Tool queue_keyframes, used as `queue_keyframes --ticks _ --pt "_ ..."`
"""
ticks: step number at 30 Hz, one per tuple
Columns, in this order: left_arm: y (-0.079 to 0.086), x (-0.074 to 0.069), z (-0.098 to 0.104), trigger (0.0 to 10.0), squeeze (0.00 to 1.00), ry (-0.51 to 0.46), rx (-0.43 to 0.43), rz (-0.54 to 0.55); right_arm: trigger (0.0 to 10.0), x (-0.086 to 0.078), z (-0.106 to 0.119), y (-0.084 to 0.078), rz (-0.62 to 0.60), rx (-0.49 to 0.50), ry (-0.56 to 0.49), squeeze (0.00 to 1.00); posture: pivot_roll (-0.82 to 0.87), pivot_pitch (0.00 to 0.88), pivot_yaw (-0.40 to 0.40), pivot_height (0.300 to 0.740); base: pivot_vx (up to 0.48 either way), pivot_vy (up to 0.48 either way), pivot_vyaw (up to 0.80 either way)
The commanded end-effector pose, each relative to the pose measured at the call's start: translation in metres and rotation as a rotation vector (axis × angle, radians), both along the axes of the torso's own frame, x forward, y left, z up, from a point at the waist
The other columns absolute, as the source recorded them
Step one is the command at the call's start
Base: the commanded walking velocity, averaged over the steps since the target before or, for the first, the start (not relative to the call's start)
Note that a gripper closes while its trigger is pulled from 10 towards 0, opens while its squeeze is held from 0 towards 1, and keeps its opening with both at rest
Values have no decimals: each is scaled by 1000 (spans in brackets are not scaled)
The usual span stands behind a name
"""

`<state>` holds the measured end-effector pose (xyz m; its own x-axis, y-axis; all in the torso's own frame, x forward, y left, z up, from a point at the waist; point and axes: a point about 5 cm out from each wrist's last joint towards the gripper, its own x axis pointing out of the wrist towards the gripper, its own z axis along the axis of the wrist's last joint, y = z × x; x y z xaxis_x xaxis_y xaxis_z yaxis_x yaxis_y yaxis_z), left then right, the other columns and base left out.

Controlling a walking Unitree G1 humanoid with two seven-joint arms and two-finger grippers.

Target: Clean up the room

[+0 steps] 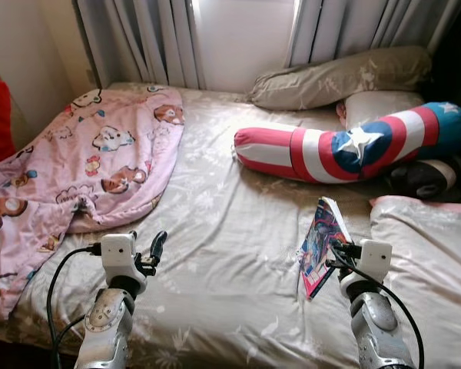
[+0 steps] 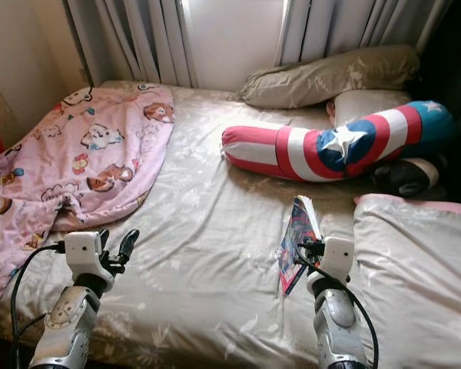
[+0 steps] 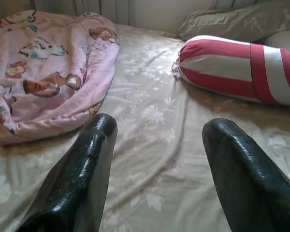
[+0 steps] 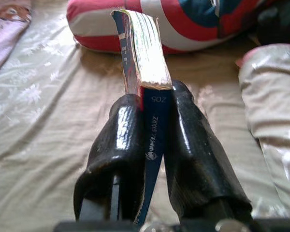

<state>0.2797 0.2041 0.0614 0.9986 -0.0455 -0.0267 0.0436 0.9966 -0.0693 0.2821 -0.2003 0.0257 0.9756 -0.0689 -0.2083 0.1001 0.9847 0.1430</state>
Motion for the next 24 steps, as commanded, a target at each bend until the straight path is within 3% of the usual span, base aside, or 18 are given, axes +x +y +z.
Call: queue_keyframes --ticks 1,16,24 --pt "0 0 1 10000 0 5 18 -8 10000 8 12 -4 -13 -10 -60 0 63 54 -30 672 0 0 0" --pt "2 -1 2 10000 0 1 19 9 10000 16 19 -6 -4 -26 -89 0 63 57 -29 658 0 0 0" --pt "2 1 3 10000 0 -2 18 8 10000 22 21 10 54 -17 -96 0 60 64 -22 658 0 0 0"
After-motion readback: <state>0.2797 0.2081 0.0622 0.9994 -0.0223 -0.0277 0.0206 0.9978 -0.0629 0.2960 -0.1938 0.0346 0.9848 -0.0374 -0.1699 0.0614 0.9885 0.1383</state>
